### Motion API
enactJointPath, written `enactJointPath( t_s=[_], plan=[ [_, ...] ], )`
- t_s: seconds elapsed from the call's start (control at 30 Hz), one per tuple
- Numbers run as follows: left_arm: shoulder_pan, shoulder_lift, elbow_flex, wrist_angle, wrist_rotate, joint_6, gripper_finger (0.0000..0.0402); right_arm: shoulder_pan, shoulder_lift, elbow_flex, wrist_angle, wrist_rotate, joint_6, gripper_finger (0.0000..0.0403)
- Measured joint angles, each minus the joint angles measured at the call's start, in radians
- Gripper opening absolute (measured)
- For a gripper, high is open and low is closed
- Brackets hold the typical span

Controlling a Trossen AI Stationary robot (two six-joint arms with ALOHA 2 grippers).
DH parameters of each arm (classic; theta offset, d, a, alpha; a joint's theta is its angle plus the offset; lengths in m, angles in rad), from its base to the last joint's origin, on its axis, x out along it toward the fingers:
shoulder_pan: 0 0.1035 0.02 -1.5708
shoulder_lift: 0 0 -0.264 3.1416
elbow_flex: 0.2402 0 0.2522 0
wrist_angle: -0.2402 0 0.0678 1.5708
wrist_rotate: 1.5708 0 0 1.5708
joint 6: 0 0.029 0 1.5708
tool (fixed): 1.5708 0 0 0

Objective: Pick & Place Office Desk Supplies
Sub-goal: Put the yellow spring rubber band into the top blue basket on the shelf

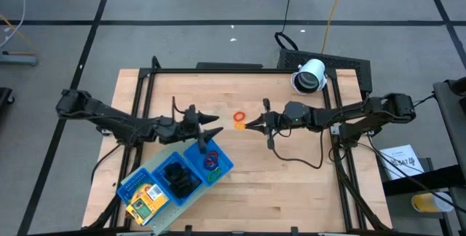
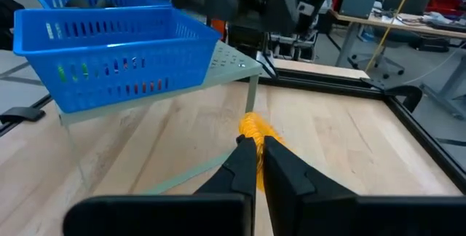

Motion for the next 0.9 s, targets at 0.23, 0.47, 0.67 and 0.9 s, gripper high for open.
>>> enactJointPath(
  t_s=[0.23,0.47,0.67,0.9],
  plan=[
    [0.001,0.125,0.084,-0.007,-0.002,0.139,0.0228,0.004,0.0,0.0,0.01,0.0,-0.004,0.0004],
    [0.002,0.225,0.172,-0.011,-0.007,0.321,0.0228,0.004,0.0,0.0,0.034,0.0,-0.004,0.0004],
    [0.009,0.252,0.189,-0.015,-0.026,0.346,0.0228,0.004,0.0,0.0,0.071,-0.009,0.002,0.0004],
    [0.009,0.252,0.189,-0.036,-0.026,0.335,0.0228,0.017,0.0,0.0,0.152,-0.103,0.004,0.0004]
  ],
)
